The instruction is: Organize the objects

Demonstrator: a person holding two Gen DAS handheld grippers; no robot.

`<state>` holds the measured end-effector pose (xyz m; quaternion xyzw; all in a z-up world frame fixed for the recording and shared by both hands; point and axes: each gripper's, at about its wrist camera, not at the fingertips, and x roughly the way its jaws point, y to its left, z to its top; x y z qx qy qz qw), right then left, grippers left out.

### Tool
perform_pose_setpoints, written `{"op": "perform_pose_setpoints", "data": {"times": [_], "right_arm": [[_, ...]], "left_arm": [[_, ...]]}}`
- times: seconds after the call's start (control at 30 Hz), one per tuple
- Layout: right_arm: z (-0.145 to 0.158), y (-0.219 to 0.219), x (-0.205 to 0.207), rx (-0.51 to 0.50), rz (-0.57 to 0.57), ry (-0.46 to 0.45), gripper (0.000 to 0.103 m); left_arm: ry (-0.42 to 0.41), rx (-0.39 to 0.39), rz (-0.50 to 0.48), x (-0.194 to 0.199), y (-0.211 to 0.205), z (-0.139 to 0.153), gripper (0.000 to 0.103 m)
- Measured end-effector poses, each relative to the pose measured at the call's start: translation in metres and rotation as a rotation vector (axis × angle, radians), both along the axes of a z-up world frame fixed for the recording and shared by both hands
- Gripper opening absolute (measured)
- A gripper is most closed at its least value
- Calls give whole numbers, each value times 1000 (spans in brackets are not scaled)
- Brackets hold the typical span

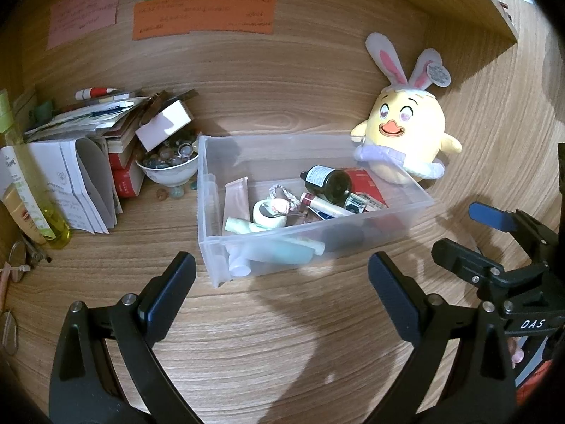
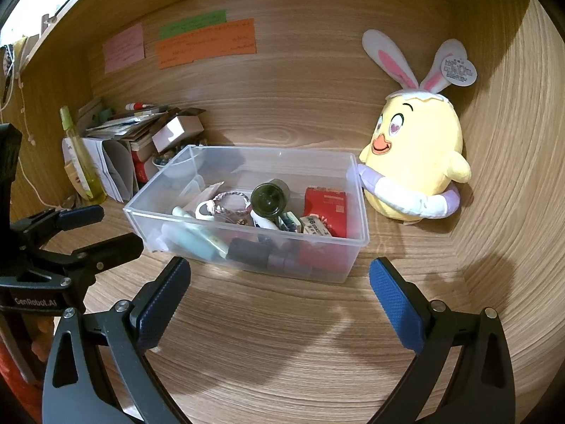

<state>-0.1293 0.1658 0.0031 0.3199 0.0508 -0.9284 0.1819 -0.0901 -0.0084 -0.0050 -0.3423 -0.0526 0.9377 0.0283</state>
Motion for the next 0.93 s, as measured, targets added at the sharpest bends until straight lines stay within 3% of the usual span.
{"op": "perform_pose_setpoints", "data": {"times": [0.93], "right_arm": [[-5, 0, -2, -16, -10, -15, 101]], "left_arm": [[8, -11, -8, 0, 8, 0, 99]]}}
